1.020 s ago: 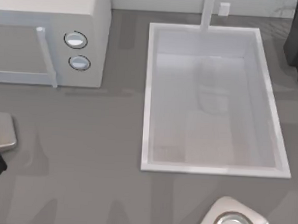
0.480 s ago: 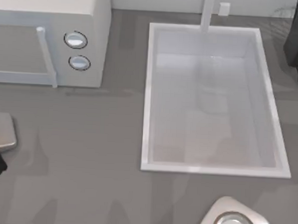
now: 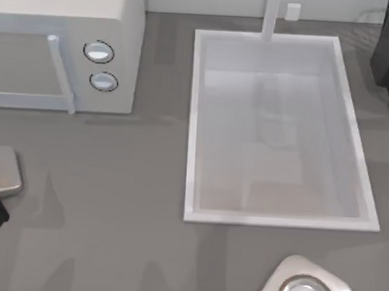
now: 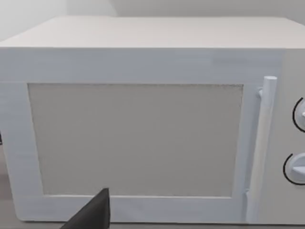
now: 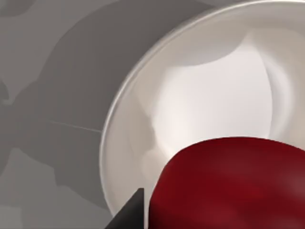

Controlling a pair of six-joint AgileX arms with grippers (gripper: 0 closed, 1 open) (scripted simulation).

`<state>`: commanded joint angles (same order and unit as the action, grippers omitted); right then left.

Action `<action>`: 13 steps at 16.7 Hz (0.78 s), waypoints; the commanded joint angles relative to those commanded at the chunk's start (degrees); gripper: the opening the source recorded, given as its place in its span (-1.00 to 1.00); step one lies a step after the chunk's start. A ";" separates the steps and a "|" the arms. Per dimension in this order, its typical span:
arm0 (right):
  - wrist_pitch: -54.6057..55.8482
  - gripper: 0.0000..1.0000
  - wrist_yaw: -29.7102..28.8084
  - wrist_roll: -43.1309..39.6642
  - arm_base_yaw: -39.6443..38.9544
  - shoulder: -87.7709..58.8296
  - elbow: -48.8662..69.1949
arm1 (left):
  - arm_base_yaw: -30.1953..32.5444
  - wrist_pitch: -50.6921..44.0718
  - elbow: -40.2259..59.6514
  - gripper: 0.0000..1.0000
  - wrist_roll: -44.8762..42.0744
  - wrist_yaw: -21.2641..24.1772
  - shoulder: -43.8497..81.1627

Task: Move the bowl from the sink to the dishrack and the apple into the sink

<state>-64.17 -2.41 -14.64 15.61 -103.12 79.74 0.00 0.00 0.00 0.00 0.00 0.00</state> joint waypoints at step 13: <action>44.82 -1.00 -14.44 5.88 -20.65 1.05 -13.11 | 0.00 0.00 0.00 1.00 0.00 0.00 0.00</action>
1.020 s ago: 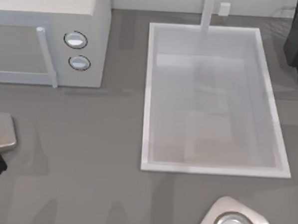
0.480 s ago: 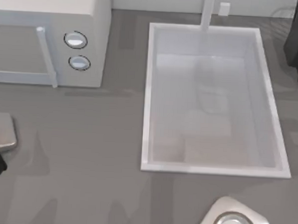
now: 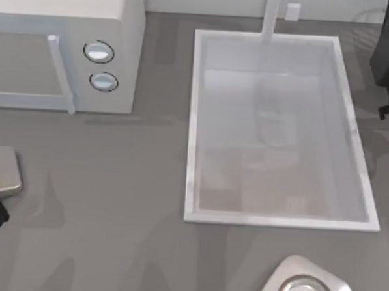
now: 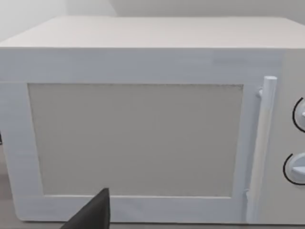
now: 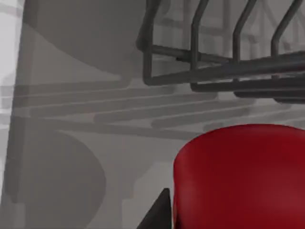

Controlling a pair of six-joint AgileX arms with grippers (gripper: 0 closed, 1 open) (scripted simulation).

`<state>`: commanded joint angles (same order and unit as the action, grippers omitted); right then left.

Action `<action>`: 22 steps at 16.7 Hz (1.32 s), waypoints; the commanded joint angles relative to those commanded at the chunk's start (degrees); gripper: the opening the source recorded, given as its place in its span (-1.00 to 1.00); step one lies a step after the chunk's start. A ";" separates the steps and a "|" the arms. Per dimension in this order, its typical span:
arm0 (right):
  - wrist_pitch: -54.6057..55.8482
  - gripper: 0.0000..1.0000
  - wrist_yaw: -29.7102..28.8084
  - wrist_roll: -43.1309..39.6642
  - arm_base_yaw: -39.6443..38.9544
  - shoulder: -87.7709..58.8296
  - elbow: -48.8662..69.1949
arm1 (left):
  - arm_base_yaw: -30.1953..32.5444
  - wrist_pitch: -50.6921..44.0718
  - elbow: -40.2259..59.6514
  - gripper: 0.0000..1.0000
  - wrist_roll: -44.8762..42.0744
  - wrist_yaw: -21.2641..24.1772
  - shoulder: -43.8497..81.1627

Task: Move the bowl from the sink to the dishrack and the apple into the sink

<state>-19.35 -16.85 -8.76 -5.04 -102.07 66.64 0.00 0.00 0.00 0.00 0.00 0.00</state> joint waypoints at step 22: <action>70.46 -1.00 -21.69 10.05 -32.00 9.25 -26.03 | 0.00 0.00 0.00 1.00 0.00 0.00 0.00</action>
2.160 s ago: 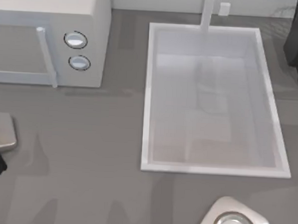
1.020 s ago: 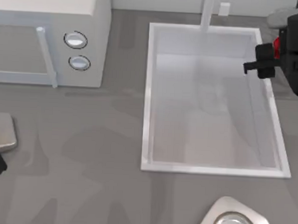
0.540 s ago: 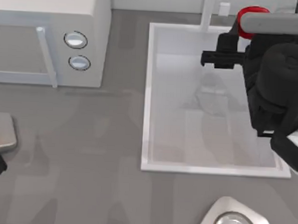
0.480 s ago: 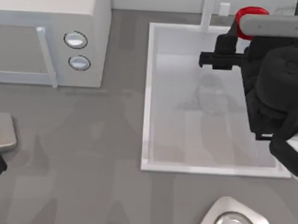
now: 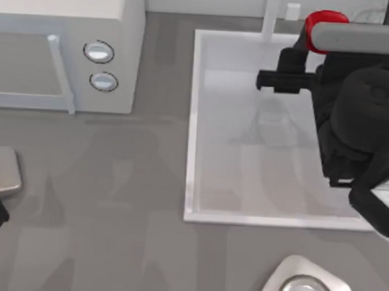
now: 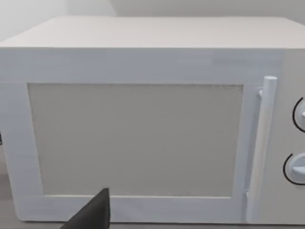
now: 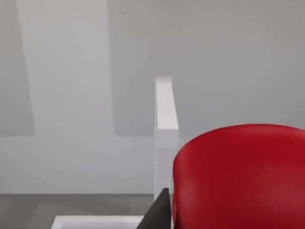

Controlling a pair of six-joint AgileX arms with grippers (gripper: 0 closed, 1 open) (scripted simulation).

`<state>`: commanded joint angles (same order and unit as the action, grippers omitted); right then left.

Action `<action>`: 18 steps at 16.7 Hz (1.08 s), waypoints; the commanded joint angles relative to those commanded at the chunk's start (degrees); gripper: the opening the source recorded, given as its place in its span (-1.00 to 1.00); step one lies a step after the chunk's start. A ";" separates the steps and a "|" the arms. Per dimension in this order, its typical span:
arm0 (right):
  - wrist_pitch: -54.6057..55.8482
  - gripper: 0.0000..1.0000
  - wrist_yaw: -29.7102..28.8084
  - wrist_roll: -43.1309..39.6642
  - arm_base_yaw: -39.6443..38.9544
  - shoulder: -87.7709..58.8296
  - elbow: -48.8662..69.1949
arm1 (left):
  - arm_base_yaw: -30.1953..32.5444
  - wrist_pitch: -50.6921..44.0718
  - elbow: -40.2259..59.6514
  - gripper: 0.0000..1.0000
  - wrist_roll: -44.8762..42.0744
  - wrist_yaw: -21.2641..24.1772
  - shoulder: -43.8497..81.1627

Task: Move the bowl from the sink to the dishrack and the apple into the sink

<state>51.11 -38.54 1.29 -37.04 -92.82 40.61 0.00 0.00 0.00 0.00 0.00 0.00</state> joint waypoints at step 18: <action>41.31 -1.00 -0.69 -0.37 -0.15 -35.03 -5.74 | 0.00 0.00 0.00 1.00 0.00 0.00 0.00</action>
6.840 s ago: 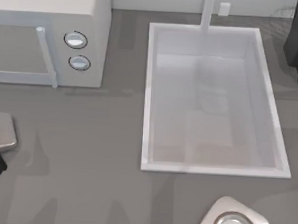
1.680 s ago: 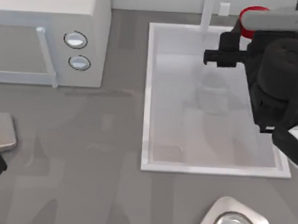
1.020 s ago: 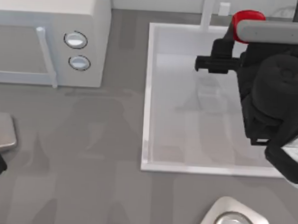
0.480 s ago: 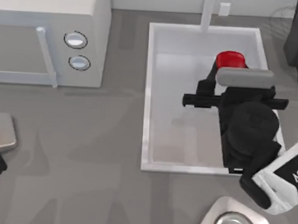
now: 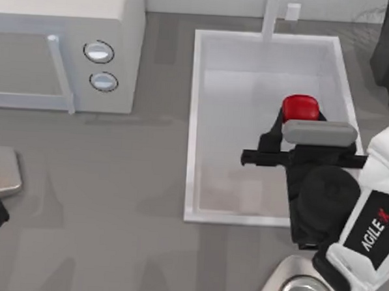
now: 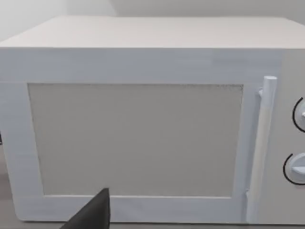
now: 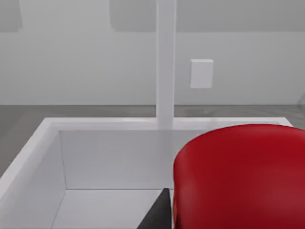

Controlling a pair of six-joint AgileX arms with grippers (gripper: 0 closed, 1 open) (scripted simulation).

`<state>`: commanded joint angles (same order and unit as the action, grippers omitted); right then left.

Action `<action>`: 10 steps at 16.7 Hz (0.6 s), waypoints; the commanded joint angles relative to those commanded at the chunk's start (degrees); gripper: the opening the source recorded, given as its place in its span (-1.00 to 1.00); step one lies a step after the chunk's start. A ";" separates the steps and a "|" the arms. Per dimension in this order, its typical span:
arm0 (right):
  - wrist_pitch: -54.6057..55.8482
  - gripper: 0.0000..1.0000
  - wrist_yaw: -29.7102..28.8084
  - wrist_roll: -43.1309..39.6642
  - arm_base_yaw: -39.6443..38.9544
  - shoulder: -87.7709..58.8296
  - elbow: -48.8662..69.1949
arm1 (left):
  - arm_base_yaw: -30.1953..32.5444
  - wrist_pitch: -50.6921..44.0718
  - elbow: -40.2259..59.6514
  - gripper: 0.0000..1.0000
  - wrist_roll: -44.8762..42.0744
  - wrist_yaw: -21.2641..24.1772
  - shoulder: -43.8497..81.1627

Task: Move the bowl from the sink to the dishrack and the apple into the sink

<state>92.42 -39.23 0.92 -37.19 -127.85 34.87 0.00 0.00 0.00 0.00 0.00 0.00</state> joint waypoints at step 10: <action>0.00 0.21 0.00 0.00 0.00 0.00 0.00 | 0.00 0.00 0.00 1.00 0.00 0.00 0.00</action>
<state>92.42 -39.23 0.92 -37.19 -127.85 34.87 0.00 0.00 0.00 0.00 0.00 0.00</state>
